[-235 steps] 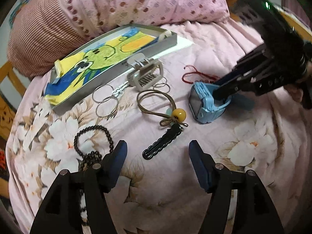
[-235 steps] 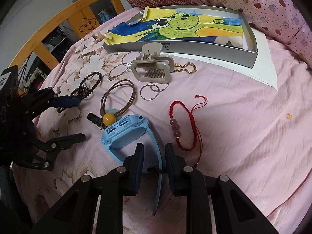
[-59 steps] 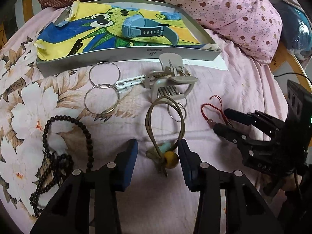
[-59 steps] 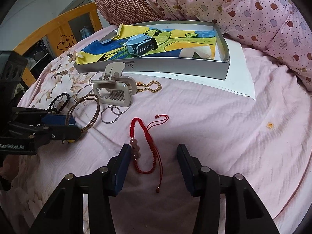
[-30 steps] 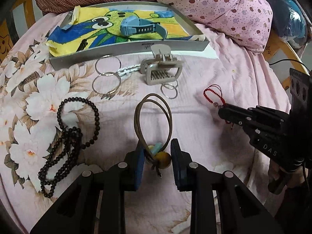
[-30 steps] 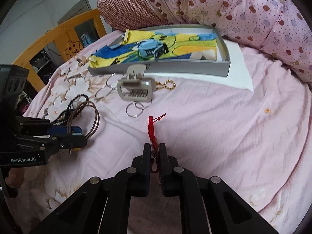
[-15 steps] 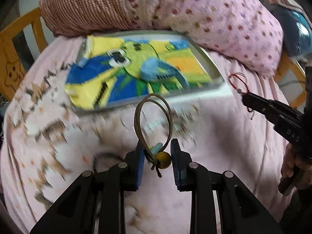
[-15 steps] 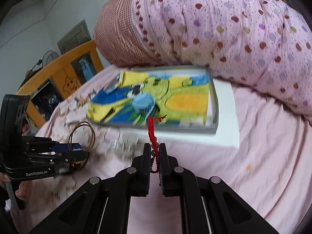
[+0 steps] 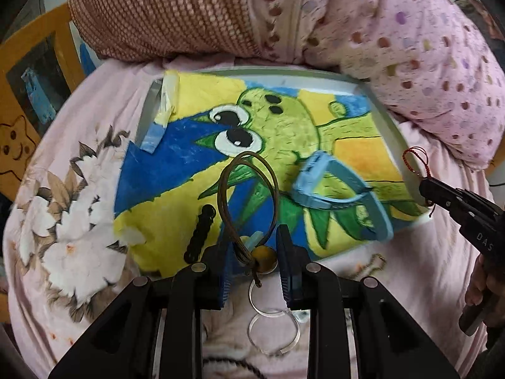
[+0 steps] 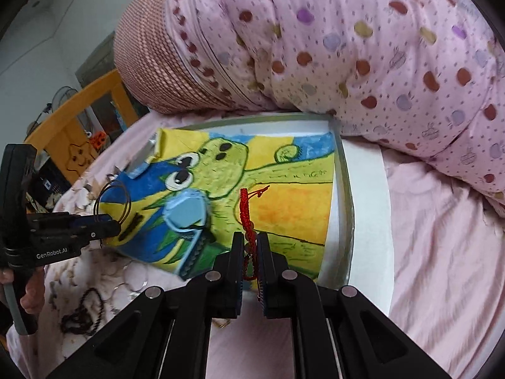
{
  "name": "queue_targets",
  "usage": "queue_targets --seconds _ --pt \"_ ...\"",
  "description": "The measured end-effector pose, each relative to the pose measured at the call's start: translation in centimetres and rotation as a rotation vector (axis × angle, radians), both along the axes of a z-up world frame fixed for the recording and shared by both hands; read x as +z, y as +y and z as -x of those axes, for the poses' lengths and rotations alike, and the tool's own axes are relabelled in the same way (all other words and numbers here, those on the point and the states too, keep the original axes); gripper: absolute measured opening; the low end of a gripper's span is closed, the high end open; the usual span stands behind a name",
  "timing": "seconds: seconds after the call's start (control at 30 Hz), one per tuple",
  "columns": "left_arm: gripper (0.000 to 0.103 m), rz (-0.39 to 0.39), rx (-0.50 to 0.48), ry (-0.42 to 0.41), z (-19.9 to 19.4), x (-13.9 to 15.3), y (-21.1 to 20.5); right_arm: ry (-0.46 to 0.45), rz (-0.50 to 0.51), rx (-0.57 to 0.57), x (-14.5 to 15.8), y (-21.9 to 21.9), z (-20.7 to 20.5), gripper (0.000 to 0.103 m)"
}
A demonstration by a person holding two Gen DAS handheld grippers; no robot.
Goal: Organize jewelry
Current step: 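Release the hair tie into the tray with the left tool while the right tool releases the bracelet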
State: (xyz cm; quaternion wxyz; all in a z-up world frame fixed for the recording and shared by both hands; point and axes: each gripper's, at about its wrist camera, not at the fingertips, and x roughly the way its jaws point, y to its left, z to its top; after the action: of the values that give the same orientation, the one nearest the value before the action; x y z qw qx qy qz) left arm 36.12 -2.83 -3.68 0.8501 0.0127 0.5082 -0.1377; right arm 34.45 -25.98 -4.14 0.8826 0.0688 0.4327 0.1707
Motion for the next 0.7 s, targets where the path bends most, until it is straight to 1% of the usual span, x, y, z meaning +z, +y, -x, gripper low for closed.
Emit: queue_targets --seconds 0.1,0.3,0.43,0.57,0.63,0.7 --pt "0.022 0.007 0.012 0.017 -1.0 -1.1 0.4 0.023 0.009 -0.003 -1.1 0.0 -0.8 0.008" --pt "0.022 0.032 0.007 0.04 -2.0 -2.0 0.5 0.045 0.012 -0.008 -2.2 0.1 -1.6 0.008" --pt "0.022 0.014 -0.002 0.051 -2.3 -2.4 -0.2 0.068 0.024 -0.007 -2.9 0.2 -2.0 0.009" --pt "0.023 -0.007 0.003 0.051 -2.2 -2.7 -0.6 0.09 0.006 -0.014 -3.2 -0.1 -2.2 0.01" --pt "0.028 -0.008 0.002 0.057 -2.2 -2.8 -0.7 0.097 0.004 -0.017 -3.3 -0.4 -2.2 0.01" --pt "0.039 -0.006 0.004 0.049 -2.0 -2.6 -0.7 0.097 0.005 -0.021 -3.2 -0.6 -2.0 0.012"
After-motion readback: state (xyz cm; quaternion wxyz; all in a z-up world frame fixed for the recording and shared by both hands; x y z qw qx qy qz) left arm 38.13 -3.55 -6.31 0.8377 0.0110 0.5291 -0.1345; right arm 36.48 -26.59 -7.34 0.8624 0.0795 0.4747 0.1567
